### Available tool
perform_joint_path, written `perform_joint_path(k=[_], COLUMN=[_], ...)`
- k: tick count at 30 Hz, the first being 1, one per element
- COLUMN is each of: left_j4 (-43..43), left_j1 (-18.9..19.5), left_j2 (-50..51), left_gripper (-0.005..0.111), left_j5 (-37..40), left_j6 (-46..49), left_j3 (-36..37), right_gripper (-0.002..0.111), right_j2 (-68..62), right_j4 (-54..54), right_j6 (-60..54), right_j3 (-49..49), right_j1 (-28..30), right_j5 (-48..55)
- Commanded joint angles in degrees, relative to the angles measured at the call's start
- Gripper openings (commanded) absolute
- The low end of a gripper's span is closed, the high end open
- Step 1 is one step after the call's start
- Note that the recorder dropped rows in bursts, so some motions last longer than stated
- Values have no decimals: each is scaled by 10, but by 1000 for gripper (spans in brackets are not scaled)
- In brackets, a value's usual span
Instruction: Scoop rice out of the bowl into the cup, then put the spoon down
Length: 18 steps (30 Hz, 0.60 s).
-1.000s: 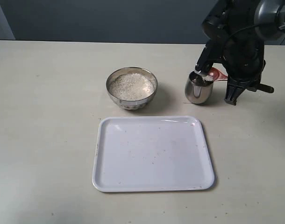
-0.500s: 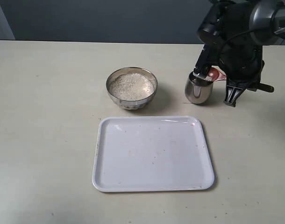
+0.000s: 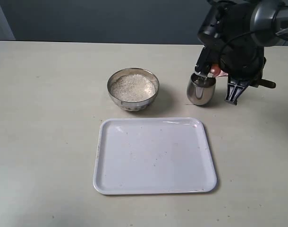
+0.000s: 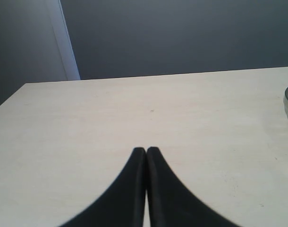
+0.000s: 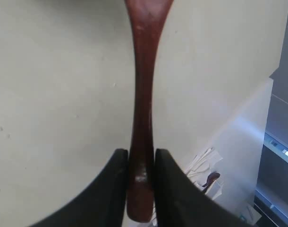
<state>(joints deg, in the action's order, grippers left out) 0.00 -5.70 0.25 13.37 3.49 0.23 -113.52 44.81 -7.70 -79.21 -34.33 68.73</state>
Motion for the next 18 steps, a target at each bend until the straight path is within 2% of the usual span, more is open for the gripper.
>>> perform_joint_path(k=[1,18], left_j4=[0,0], left_j1=[-2,-2], left_j2=[-3,-3], left_gripper=[1,1], left_j5=[-2,-2], left_j6=[-4,-4], left_j3=[-2,-2], right_gripper=[-1,-1], right_j2=[6,6], right_j4=[11,23], right_j6=[5,13], right_j3=[2,2], right_j1=[-6,-18], right_j5=[-2,12])
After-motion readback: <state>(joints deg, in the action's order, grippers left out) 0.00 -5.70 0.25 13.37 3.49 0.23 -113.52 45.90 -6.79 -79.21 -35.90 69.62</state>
